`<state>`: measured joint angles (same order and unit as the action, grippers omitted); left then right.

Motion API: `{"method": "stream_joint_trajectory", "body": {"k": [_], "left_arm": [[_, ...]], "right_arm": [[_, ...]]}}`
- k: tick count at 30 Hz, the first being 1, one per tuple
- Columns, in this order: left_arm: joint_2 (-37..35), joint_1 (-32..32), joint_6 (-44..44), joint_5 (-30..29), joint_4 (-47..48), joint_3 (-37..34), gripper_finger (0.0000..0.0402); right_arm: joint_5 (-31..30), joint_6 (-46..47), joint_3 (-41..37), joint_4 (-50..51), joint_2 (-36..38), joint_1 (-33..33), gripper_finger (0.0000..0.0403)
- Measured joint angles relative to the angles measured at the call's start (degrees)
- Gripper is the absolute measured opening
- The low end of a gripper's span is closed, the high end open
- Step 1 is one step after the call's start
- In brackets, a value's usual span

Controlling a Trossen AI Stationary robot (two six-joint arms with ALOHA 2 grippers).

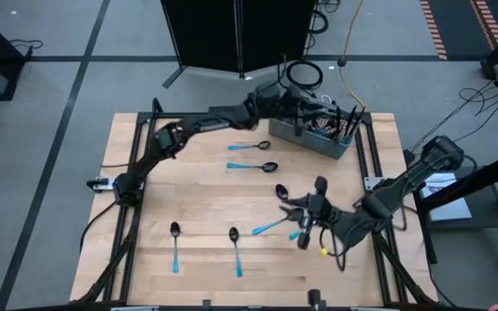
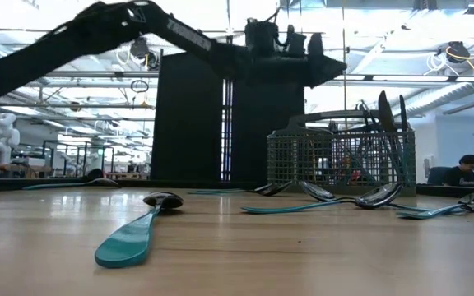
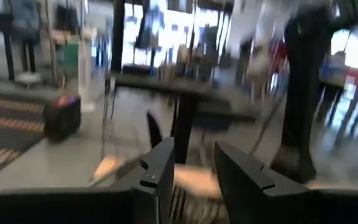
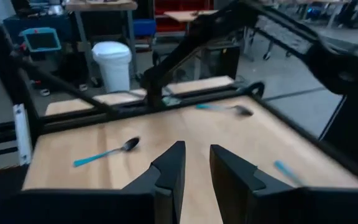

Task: Sort silverware
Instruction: Put the blue spoon into the left of the blue utensil organizer

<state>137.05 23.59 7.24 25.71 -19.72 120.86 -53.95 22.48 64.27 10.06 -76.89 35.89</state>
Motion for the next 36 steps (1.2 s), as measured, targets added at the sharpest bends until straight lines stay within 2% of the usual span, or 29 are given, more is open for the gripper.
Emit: {"method": "stream_joint_trajectory", "body": {"k": [4, 6, 8, 10, 12, 16, 21, 26, 31, 36], "left_arm": [[-7.1, 1.6, -13.3, 4.5, 26.3, 0.0, 0.0111], [-11.0, 2.0, -21.2, 4.1, 42.2, 0.0, 0.0111], [-14.6, 2.2, -26.6, 0.6, 55.1, 0.0, 0.0111], [-18.4, 2.2, -27.6, -3.0, 62.7, -1.6, 0.0111], [-23.1, 2.3, -27.0, -3.5, 65.3, -5.8, 0.0111], [-36.1, 1.8, -23.9, -5.3, 62.6, -18.2, 0.0111], [-55.1, 0.3, -18.8, -12.6, 56.7, -36.3, 0.0111], [-71.4, -2.2, -12.6, -14.6, 44.6, -53.2, 0.0111], [-80.1, -5.3, -9.0, -14.1, 32.4, -68.4, 0.0111], [-82.2, -7.6, -9.4, -13.1, 24.3, -79.9, 0.0111]], "right_arm": [[0.0, -3.8, 0.0, 2.4, 3.8, -0.1, 0.0068], [0.1, -3.9, 0.0, 6.4, 5.0, 0.5, 0.0068], [0.1, -2.9, 0.0, 11.1, 5.5, 0.8, 0.0068], [0.1, -0.7, 0.0, 15.1, 5.6, 1.0, 0.0068], [0.4, 2.6, 0.0, 18.2, 5.4, 1.0, 0.0068], [3.0, 8.0, 0.0, 22.0, 3.4, 1.2, 0.0068], [4.5, 9.9, 0.0, 22.1, 0.5, 1.9, 0.0068], [8.4, 12.1, 0.0, 20.8, -1.9, 1.9, 0.0068], [15.1, 17.4, 0.0, 20.5, -3.3, 0.9, 0.0068], [20.4, 23.2, 0.0, 20.1, -3.5, -1.2, 0.0068]]}}
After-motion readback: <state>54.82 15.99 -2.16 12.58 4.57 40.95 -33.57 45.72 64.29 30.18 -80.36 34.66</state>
